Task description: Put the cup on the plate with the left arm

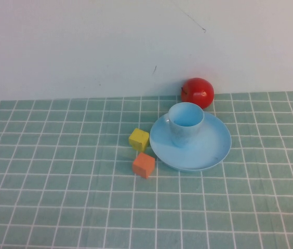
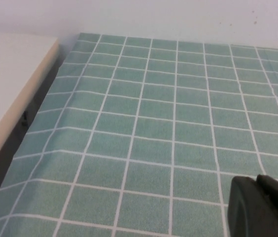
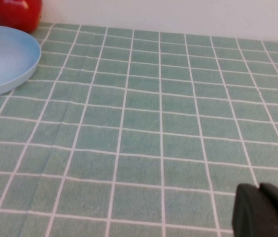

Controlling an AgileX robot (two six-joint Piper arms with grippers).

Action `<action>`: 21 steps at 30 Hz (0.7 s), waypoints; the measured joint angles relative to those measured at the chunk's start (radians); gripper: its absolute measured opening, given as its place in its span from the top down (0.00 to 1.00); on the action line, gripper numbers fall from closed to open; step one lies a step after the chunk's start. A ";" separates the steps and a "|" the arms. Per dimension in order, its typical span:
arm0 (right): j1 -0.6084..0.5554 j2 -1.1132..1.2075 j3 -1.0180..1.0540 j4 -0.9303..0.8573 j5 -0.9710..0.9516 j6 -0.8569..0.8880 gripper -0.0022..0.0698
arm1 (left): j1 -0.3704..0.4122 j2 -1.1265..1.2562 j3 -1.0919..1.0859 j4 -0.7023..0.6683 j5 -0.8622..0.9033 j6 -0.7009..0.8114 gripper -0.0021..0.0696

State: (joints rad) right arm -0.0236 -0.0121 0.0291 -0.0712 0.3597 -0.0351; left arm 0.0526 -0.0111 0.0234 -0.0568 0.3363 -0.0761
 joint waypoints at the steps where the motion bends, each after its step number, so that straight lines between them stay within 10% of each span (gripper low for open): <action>1: 0.000 0.000 0.000 0.000 0.000 0.000 0.97 | 0.000 0.000 0.000 -0.002 0.002 0.002 0.97; 21: 0.000 0.000 0.000 0.000 0.000 0.009 0.97 | -0.044 0.000 0.000 -0.023 0.002 0.076 0.97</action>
State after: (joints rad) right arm -0.0236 -0.0121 0.0291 -0.0712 0.3597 -0.0262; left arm 0.0084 -0.0111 0.0234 -0.0797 0.3379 0.0000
